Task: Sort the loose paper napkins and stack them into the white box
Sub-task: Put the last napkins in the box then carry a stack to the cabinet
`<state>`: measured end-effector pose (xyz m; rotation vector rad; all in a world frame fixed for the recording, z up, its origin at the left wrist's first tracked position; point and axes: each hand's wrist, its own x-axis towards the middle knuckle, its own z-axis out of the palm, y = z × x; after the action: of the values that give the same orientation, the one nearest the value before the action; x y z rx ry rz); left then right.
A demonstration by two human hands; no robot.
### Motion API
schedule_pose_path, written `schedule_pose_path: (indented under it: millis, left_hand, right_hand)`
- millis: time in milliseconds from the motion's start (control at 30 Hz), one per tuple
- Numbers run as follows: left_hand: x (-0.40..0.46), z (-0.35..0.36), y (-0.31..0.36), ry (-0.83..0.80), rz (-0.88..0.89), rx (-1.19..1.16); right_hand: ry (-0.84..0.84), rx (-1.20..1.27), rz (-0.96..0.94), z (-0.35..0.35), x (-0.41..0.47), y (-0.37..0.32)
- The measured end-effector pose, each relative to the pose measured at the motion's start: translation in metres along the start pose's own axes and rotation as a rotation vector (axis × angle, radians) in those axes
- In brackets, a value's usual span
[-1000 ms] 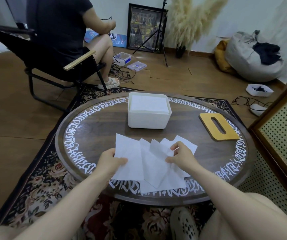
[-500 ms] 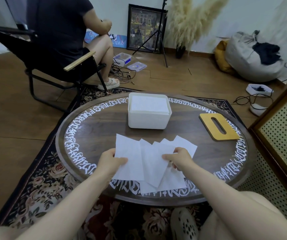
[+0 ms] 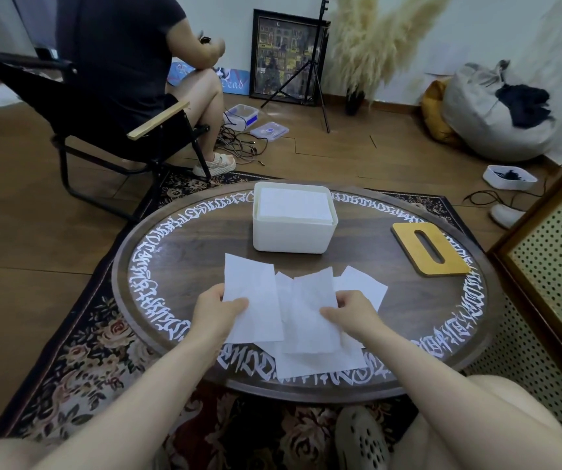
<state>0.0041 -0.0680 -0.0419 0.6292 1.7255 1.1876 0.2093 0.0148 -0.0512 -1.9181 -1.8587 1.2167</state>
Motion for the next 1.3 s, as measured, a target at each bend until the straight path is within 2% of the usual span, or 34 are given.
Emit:
schedule_pose_path:
  millis: [200, 367, 600, 767, 900, 1000, 1300]
  left_hand:
    - [-0.001, 0.003, -0.001, 0.005, -0.006, -0.001]
    - [-0.001, 0.006, -0.001, 0.005, -0.012, 0.02]
    - [-0.001, 0.018, 0.002, 0.033, -0.039, -0.019]
    - [-0.006, 0.031, 0.002, -0.05, -0.088, -0.054]
    - [-0.013, 0.042, 0.007, -0.138, -0.127, -0.213]
    - [-0.016, 0.046, 0.01, -0.18, -0.142, -0.309]
    - [-0.02, 0.041, 0.01, -0.222, -0.148, -0.321]
  right_hand:
    - [0.041, -0.064, -0.015, -0.01, 0.002, 0.007]
    - [0.045, -0.007, -0.047, -0.026, -0.002, 0.005]
    - [0.037, 0.397, -0.139, -0.047, -0.021, -0.008]
    - [-0.137, 0.585, -0.16, -0.035, -0.021, -0.015]
    - [-0.226, 0.497, -0.19, -0.017, -0.024, -0.02]
    - [-0.184, 0.457, -0.183, -0.009, -0.022, -0.022]
    - [-0.088, 0.418, -0.193, -0.004, -0.019, -0.023]
